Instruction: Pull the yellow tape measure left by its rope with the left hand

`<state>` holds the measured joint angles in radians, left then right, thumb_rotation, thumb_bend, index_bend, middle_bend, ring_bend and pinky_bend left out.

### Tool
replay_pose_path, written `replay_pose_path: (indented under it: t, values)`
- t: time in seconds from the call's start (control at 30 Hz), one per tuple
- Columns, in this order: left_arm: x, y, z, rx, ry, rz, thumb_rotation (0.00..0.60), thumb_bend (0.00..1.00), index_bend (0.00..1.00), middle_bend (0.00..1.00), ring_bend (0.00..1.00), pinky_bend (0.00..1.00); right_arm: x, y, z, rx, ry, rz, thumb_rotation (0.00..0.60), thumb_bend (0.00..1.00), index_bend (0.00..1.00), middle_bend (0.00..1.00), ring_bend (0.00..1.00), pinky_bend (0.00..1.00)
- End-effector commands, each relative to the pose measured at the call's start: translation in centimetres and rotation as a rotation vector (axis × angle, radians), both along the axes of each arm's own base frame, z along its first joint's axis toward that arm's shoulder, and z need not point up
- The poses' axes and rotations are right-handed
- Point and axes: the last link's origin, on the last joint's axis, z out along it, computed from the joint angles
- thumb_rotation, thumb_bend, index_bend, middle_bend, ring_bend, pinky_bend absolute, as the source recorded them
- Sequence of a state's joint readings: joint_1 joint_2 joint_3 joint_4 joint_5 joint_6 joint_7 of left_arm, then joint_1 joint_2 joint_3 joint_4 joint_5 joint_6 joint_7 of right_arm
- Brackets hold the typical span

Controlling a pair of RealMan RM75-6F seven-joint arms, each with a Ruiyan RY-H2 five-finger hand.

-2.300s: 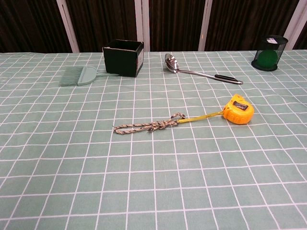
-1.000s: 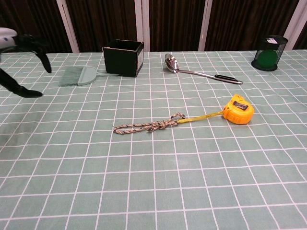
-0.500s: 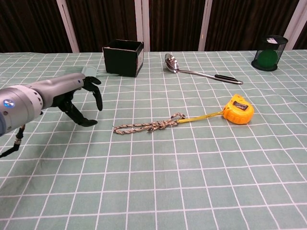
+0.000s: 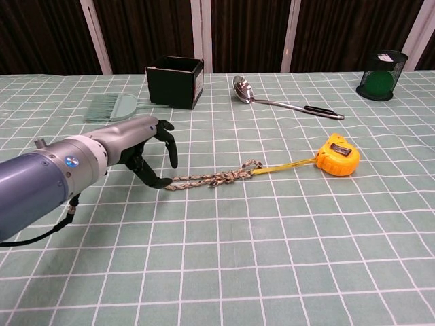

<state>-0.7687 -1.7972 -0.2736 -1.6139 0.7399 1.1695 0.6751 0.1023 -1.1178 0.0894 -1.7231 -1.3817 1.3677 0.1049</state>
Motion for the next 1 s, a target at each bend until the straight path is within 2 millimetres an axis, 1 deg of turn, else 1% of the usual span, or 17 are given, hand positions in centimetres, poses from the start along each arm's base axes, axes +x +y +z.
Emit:
replay_pose_path:
  t: [0.03,0.23,0.5,1.0]
  values:
    - [0.3,-0.1,-0.3,-0.006,0.003,-0.007,0.6,0.41,0.48,0.01,0.0,0.0,0.0,0.0,0.0,0.001,-0.002,-0.001,0.6,0.12,0.0,0.0,0.0,0.0]
    - [0.6,-0.5,-1.1,-0.023,0.02,-0.014,0.6,0.43,0.49,0.01,0.0,0.0,0.0,0.0,0.1,0.0,-0.006,-0.002,0.6,0.12,0.0,0.0,0.0,0.0]
    - [0.2,-0.5,-1.4,-0.025,0.042,-0.005,0.6,0.43,0.49,0.01,0.0,0.0,0.0,0.0,0.1,0.002,-0.009,-0.004,0.6,0.12,0.0,0.0,0.0,0.0]
    - [0.2,-0.5,-2.1,-0.044,0.044,-0.005,0.6,0.46,0.5,0.01,0.0,0.0,0.0,0.0,0.1,0.002,-0.011,-0.009,0.6,0.12,0.0,0.0,0.0,0.0]
